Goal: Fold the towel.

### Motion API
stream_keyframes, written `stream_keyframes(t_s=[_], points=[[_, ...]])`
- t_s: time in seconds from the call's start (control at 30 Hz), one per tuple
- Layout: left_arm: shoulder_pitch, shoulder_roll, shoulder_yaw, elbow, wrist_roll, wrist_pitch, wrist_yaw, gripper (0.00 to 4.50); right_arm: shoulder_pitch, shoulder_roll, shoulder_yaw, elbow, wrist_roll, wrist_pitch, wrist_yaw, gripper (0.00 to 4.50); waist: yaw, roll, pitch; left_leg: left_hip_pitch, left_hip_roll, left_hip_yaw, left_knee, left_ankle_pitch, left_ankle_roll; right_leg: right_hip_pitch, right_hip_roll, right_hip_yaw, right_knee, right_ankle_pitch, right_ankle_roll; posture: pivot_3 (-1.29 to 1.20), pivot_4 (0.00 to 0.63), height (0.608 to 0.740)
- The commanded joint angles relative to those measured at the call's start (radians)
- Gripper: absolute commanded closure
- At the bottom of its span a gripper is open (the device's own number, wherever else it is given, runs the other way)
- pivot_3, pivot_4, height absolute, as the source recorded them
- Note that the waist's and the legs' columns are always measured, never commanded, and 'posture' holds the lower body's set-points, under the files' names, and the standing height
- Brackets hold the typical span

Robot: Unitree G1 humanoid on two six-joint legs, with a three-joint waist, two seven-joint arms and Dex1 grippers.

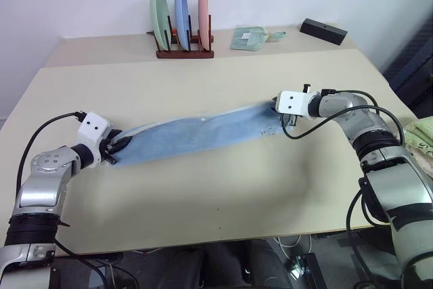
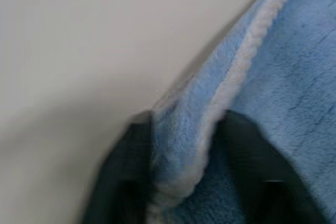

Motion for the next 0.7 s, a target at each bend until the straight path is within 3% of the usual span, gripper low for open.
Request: stream_keyframes(t_s=[0.03, 0.07, 0.23, 0.33, 0.37, 0.4, 0.53, 0.7], points=[[0.009, 0.007, 0.044, 0.003, 0.029, -0.031, 0.068, 0.53, -0.042, -0.034, -0.006, -0.008, -0.049, -0.024, -0.126, 1.09, 0.001, 0.0, 0.0, 0.0, 0.0, 0.0, 0.0, 0.0, 0.0, 0.0, 0.0, 0.0, 0.0, 0.0, 0.0, 0.0, 0.15, 0.737], [0.01, 0.005, 0.048, 0.012, 0.049, -0.044, 0.104, 0.03, -0.04, -0.044, -0.005, -0.012, -0.06, -0.025, -0.148, 0.61, 0.001, 0.0, 0.0, 0.0, 0.0, 0.0, 0.0, 0.0, 0.0, 0.0, 0.0, 0.0, 0.0, 0.0, 0.0, 0.0, 0.15, 0.737], [0.016, -0.039, 0.109, -0.027, 0.043, -0.056, 0.226, 0.03, 0.035, -0.091, -0.094, -0.113, 0.006, 0.053, -0.193, 0.61, 0.006, 0.0, 0.0, 0.0, 0.0, 0.0, 0.0, 0.0, 0.0, 0.0, 0.0, 0.0, 0.0, 0.0, 0.0, 0.0, 0.15, 0.737], [0.021, -0.061, 0.131, -0.088, 0.024, -0.06, 0.246, 0.03, 0.132, -0.097, -0.211, -0.258, 0.162, 0.223, -0.084, 0.61, 0.01, 0.0, 0.0, -0.001, 0.0, -0.001, 0.001, 0.0, 0.0, 0.001, 0.0, 0.0, 0.0, 0.0, 0.0, 0.0, 0.15, 0.737], [0.028, -0.064, 0.137, -0.108, 0.02, -0.056, 0.248, 0.01, 0.169, -0.102, -0.234, -0.324, 0.191, 0.271, -0.06, 0.35, 0.009, 0.0, 0.0, -0.001, 0.0, -0.001, 0.001, 0.0, 0.0, 0.001, 0.0, 0.0, -0.001, 0.0, 0.0, 0.0, 0.15, 0.737], [0.038, -0.071, 0.147, -0.146, 0.006, -0.065, 0.244, 0.0, 0.241, -0.104, -0.288, -0.451, 0.272, 0.401, -0.017, 0.06, 0.008, 0.0, 0.0, -0.001, 0.0, -0.001, 0.002, 0.0, 0.0, 0.001, 0.0, 0.0, -0.001, 0.0, 0.0, 0.0, 0.15, 0.737], [0.063, -0.103, 0.085, -0.338, -0.067, -0.047, 0.165, 0.0, 0.569, -0.101, -0.519, -1.025, 0.694, 1.141, 0.083, 0.03, 0.022, 0.0, 0.0, -0.003, 0.001, -0.003, 0.001, -0.001, 0.001, 0.0, 0.0, -0.001, -0.002, 0.0, 0.0, 0.0, 0.15, 0.737], [0.049, -0.158, -0.092, -0.508, -0.124, 0.023, 0.063, 0.0, 0.683, 0.021, -0.752, -1.261, 0.977, 1.636, -0.077, 0.03, 0.028, 0.002, -0.001, -0.002, 0.0, 0.0, 0.003, -0.001, 0.001, 0.002, 0.0, 0.002, -0.002, 0.003, 0.001, 0.0, 0.15, 0.737]])
